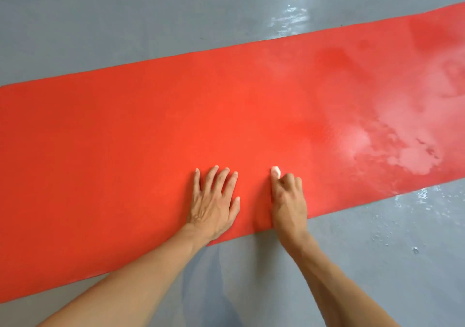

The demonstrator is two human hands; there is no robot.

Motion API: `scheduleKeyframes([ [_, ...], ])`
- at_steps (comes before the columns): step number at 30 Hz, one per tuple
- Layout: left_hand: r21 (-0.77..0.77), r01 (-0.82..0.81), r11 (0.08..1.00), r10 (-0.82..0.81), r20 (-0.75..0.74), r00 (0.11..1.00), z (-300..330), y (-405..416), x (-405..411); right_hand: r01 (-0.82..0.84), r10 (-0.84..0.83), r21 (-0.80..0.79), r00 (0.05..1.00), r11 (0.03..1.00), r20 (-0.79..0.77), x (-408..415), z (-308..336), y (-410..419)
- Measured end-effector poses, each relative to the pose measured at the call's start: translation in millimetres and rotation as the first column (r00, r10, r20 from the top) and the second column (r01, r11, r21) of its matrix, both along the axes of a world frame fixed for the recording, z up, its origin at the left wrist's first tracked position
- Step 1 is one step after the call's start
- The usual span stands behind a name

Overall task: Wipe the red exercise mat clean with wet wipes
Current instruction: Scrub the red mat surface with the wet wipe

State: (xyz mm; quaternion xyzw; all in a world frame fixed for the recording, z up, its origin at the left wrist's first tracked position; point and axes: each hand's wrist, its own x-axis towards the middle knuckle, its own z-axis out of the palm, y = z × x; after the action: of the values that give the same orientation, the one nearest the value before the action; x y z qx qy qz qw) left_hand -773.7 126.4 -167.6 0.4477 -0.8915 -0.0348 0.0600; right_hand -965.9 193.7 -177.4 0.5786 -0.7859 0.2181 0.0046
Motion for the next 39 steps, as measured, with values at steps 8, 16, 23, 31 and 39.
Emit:
scheduleKeyframes([
  [8, -0.021, -0.072, 0.997, 0.073, 0.008, 0.997, -7, -31, -19, 0.185, -0.186, 0.033, 0.982, 0.982, 0.018, -85, 5, -28],
  [16, -0.079, -0.101, 0.992, 0.099, -0.035, 0.995, -9, -58, -24, -0.328, 0.33, -0.055, 0.944, 0.943, 0.022, -14, 7, -48],
  [23, -0.035, -0.135, 0.99, 0.134, -0.032, 0.99, -13, -99, -30, 0.296, -0.281, -0.041, 0.936, 0.954, 0.212, -60, 5, -91],
  [31, 0.001, -0.153, 0.988, 0.153, -0.007, 0.988, -10, -98, -31, -0.213, 0.217, -0.052, 0.974, 0.976, 0.068, -49, 9, -103],
  [39, 0.014, -0.158, 0.987, 0.158, 0.002, 0.987, -9, -98, -32, -0.124, 0.135, -0.068, 0.973, 0.99, 0.187, 10, 13, -117],
])
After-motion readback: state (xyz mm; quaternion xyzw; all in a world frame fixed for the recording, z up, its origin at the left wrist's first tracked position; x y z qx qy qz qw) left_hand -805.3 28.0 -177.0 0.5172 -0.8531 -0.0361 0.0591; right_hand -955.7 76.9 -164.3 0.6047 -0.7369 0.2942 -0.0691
